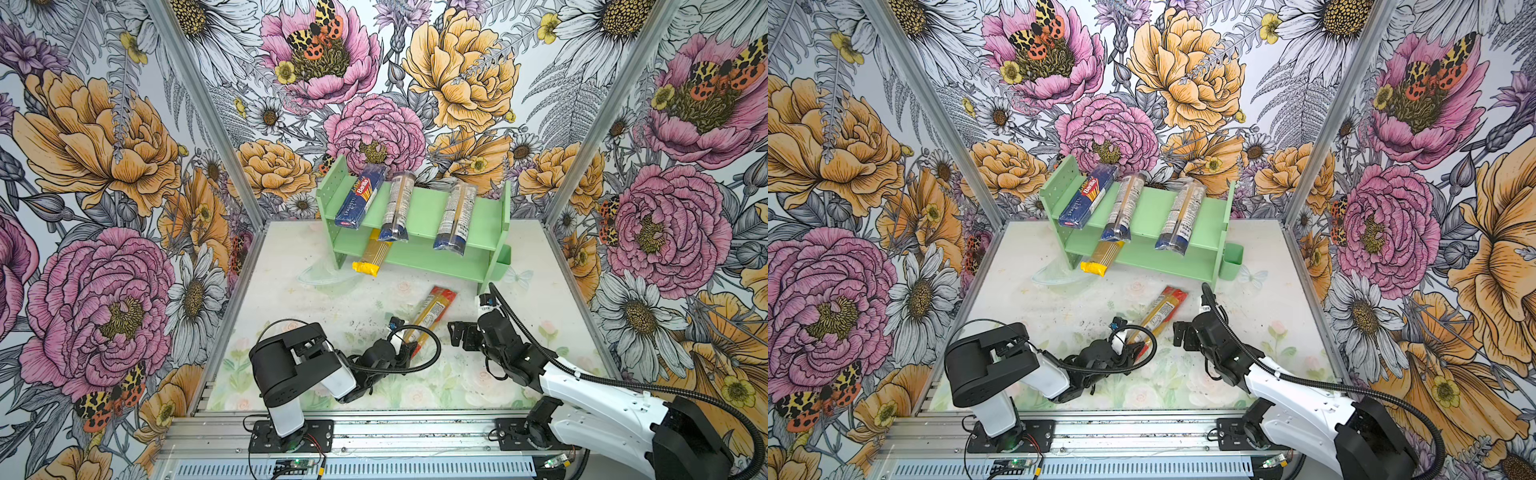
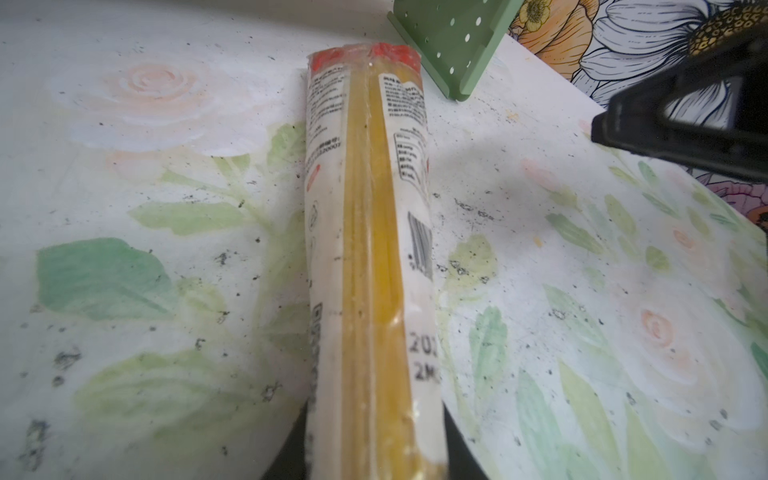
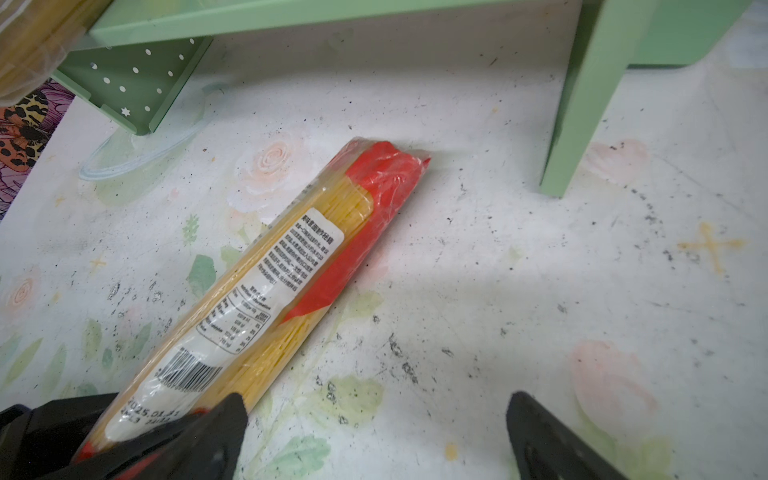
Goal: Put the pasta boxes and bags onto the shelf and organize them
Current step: 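Open the right gripper and draw it back while the left gripper lifts the bag upright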
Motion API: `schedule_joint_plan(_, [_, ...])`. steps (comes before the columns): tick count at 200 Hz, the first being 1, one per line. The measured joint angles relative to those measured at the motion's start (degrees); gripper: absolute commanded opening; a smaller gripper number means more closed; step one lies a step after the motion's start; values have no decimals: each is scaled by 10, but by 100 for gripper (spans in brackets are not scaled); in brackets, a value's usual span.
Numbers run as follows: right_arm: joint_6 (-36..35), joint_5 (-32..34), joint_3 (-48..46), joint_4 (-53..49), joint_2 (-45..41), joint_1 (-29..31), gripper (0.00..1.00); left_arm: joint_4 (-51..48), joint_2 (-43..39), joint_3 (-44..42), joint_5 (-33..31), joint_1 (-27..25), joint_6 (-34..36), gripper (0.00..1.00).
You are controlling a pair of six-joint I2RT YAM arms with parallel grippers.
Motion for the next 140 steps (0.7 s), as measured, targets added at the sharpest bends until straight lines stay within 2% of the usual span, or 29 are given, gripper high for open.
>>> schedule_joint_plan(48, [0, 3, 0, -4, 0, -4, 99, -72, -69, -19, 32, 0, -7, 0])
schedule_joint_plan(140, [-4, 5, 0, -5, -3, -4, 99, -227, -181, -17, 34, 0, -7, 0])
